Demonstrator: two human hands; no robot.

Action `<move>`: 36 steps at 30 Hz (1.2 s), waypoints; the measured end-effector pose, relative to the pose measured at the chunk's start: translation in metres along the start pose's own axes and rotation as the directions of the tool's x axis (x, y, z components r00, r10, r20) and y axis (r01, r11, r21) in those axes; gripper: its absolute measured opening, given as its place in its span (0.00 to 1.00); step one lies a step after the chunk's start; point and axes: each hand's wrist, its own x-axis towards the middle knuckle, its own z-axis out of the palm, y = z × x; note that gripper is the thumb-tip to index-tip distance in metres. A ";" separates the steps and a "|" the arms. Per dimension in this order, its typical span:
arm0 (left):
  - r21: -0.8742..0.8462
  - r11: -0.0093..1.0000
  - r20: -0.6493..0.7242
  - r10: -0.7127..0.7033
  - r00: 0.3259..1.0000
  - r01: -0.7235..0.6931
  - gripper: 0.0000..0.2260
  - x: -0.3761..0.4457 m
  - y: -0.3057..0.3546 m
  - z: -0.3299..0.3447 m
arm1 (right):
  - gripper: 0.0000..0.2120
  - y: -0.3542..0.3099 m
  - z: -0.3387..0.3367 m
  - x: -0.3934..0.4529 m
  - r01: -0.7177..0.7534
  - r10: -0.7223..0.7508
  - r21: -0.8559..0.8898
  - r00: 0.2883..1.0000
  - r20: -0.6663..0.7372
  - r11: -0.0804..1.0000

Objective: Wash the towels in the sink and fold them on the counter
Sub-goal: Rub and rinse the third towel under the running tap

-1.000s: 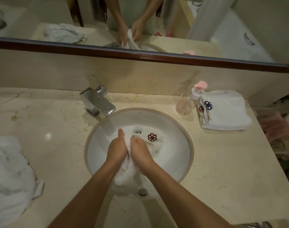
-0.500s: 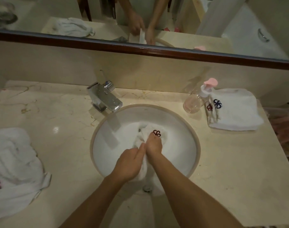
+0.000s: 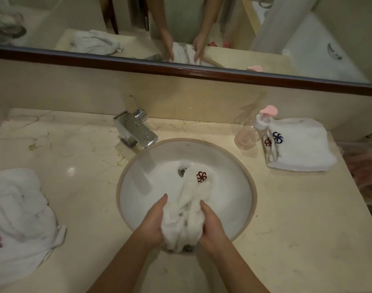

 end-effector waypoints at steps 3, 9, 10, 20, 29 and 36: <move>0.451 0.865 -0.184 0.330 0.926 -0.219 0.27 0.003 0.013 0.025 | 0.15 -0.002 0.035 -0.010 0.240 -0.299 -0.568 0.954 -0.011 0.787; 0.810 0.480 -0.021 0.596 0.803 -0.336 0.28 -0.006 0.014 0.045 | 0.29 -0.043 0.058 0.030 0.340 -0.485 -0.650 0.873 -0.050 0.679; 0.789 0.528 -0.101 0.617 0.781 -0.315 0.28 -0.002 0.024 0.040 | 0.29 -0.036 0.063 0.027 0.376 -0.489 -0.683 0.872 0.031 0.626; 0.696 0.639 -0.161 0.583 0.796 -0.327 0.30 0.001 0.033 0.029 | 0.15 -0.026 0.064 0.023 0.308 -0.317 -0.782 0.937 0.149 0.542; 0.626 0.714 -0.106 0.477 0.872 -0.314 0.32 -0.016 0.031 0.007 | 0.29 -0.063 0.017 0.041 0.171 -0.165 0.092 0.984 -0.069 0.981; -0.204 0.976 0.304 0.135 0.943 -0.074 0.27 -0.007 0.012 -0.038 | 0.21 -0.027 -0.033 0.005 -0.059 -0.051 0.324 0.946 0.322 0.944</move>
